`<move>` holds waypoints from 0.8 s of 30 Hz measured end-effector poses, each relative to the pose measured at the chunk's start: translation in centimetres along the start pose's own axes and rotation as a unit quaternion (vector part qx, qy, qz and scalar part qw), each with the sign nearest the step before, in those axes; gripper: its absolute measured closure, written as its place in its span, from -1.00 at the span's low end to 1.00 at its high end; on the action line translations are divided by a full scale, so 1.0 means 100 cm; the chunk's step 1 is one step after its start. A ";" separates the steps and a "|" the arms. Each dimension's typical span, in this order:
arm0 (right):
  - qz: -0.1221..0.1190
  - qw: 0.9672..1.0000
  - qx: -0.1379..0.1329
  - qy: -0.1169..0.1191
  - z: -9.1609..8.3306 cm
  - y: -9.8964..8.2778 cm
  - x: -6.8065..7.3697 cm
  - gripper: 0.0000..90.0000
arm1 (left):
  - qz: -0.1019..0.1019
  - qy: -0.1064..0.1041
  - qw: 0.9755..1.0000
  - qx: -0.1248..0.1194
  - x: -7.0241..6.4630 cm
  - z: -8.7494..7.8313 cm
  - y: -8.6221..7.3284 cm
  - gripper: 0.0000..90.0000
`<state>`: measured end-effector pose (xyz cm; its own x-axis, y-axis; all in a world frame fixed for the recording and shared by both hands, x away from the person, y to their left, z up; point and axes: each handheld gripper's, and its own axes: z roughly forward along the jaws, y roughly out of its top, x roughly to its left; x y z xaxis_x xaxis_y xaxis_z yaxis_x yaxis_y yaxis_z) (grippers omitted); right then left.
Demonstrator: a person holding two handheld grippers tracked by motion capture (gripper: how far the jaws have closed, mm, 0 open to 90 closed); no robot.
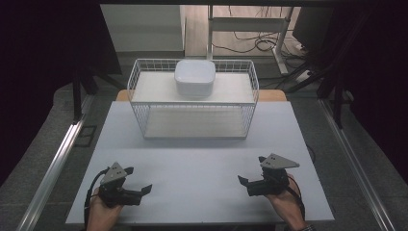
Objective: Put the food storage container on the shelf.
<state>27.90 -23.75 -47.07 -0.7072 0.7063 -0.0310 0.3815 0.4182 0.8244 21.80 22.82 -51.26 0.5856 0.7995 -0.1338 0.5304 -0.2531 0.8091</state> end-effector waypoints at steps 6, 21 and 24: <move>0.005 1.000 0.000 -0.013 -0.006 -0.009 -0.004 -1.00 | -0.013 0.004 1.000 -0.002 0.006 -0.005 -0.010 -0.92; 0.021 0.999 0.018 -0.036 -0.017 -0.038 -0.012 -1.00 | -0.026 0.005 1.000 0.002 0.011 -0.009 -0.025 -0.93; 0.025 0.999 0.023 -0.036 -0.018 -0.042 -0.012 -1.00 | -0.028 0.002 1.000 0.008 0.011 -0.008 -0.027 -0.94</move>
<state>26.08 -27.37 -49.48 -0.6433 0.7650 -0.0327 0.4429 0.4066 0.7990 20.53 24.82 -53.10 0.5524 0.8150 -0.1751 0.5719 -0.2177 0.7909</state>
